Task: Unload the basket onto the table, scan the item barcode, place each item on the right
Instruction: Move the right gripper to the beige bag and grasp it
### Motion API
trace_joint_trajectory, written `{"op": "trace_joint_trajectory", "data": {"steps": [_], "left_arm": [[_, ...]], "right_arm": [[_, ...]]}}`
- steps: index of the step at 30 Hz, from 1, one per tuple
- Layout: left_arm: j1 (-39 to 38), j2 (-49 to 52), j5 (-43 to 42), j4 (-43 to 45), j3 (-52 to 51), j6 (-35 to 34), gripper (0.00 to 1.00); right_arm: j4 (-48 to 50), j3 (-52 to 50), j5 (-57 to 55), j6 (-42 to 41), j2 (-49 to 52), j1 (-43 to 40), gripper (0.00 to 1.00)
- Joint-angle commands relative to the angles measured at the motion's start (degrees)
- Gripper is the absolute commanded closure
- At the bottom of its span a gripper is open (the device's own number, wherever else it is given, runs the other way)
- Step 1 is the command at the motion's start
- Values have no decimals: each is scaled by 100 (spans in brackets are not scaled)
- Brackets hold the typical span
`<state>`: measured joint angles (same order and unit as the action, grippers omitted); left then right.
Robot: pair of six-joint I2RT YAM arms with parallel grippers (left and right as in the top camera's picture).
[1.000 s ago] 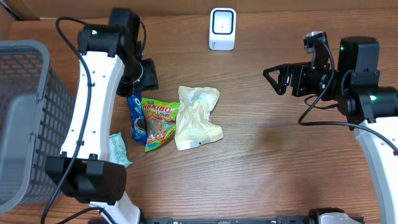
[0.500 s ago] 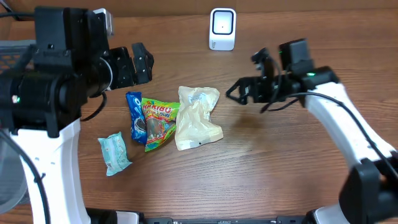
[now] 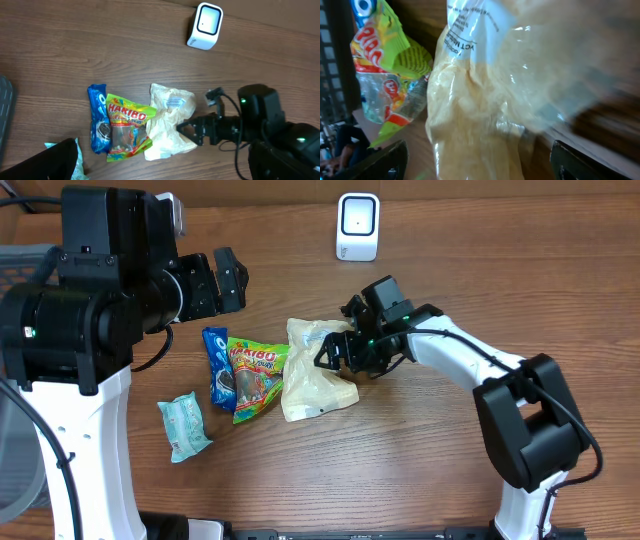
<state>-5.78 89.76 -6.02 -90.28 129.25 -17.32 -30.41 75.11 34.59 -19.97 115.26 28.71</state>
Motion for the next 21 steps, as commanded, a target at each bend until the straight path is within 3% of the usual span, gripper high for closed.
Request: {"op": "trace_joint_trajectory", "data": {"steps": [1,4,6,11,14,18,21], "left_arm": [[-26,-17,-39,7,0,85,0],[-24,-17,-39,7,0,85,0],[-26,-20,-39,7,0,83,0],[-24,-17,-39,7,0,85,0],[-26,-17,-164,46,0,-46,0],[-13,-24,-42,188,2,-192,0],[109,-42,103,315,4,-195,0]], "right_arm": [[343,136,-170,-409,208,181,12],[708,136,-605,-933,326,249,20],[916,136,-863,-1325,409,275,30],[1051,136,-1058,-1458,431,278,48],[1040,136,-1056,-1458,428,275,74],[896,142,-861,-1458,400,114,95],[638,142,-737,-1440,269,-162,96]]}}
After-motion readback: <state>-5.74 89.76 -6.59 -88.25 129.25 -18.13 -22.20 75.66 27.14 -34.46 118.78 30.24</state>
